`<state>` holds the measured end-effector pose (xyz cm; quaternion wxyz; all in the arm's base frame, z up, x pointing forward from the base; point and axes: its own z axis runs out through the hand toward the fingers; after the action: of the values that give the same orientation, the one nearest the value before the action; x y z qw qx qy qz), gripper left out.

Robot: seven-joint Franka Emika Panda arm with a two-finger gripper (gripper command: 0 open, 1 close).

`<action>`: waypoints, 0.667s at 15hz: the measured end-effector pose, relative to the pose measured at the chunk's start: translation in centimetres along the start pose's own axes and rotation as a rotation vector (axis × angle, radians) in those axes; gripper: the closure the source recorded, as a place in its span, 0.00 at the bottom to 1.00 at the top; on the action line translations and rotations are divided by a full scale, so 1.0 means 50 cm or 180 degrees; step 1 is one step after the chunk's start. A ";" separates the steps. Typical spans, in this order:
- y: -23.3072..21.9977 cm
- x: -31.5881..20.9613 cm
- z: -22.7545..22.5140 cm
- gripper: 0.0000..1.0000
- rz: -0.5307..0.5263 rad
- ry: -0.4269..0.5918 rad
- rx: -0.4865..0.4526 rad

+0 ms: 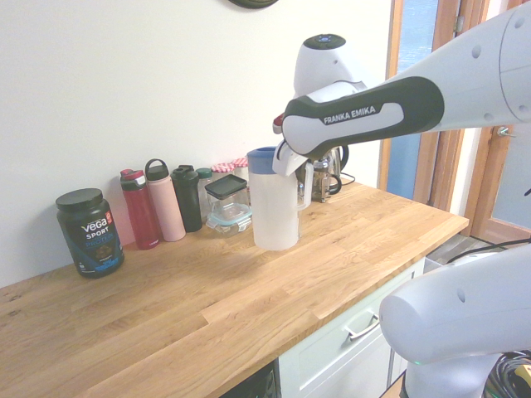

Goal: Pour me some water

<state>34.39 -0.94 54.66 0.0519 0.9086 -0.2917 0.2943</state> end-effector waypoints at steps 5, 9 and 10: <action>-0.146 -0.091 -0.002 1.00 0.0010 0.0174 0.0174; -0.260 -0.143 0.015 1.00 -0.0112 0.0206 0.0280; -0.292 -0.154 0.019 1.00 -0.0160 0.0256 0.0272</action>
<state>37.98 14.72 50.66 0.0321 0.9045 -0.2535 0.3414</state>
